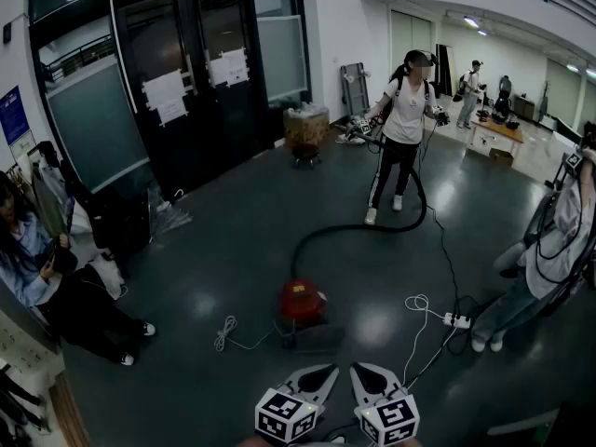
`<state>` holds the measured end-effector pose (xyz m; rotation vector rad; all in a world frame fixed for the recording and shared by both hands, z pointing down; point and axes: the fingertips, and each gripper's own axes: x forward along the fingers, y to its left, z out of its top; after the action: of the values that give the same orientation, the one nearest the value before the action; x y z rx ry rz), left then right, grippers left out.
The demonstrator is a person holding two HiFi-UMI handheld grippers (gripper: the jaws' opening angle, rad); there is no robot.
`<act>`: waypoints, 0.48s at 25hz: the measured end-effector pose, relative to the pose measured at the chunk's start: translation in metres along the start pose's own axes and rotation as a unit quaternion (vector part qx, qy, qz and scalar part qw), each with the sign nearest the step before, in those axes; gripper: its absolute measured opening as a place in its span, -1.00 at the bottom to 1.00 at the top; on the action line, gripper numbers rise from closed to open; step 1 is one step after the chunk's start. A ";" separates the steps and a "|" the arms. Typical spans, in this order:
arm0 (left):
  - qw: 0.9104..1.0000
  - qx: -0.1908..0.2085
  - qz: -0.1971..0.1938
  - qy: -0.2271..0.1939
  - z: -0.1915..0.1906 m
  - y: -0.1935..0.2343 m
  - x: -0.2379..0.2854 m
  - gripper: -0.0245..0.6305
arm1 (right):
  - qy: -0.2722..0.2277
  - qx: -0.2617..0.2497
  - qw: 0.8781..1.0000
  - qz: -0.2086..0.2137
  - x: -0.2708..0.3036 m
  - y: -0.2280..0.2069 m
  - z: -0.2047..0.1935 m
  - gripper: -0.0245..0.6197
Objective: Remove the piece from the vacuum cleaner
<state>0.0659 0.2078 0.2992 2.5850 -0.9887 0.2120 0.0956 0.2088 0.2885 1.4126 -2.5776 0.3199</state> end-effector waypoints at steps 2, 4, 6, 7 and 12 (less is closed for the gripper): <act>1.000 0.002 -0.001 -0.001 0.002 0.003 0.000 -0.91 | 0.001 -0.001 1.000 -0.001 0.003 0.000 0.001 -0.88; 1.000 0.003 -0.001 -0.001 0.003 0.007 -0.001 -0.91 | 0.001 -0.001 1.000 -0.002 0.007 0.002 0.003 -0.88; 1.000 0.002 -0.002 0.000 0.005 0.011 -0.003 -0.91 | 0.002 -0.002 1.000 -0.002 0.011 0.004 0.004 -0.88; 1.000 0.002 -0.002 0.000 0.005 0.013 -0.004 -0.91 | 0.003 -0.002 1.000 -0.001 0.013 0.005 0.004 -0.88; 1.000 0.005 0.000 0.002 0.001 0.019 -0.005 -0.91 | 0.005 0.011 1.000 0.008 0.019 0.009 0.000 -0.88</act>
<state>0.0495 0.1971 0.3024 2.5935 -0.9882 0.2220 0.0782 0.1985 0.2928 1.3950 -2.5851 0.3580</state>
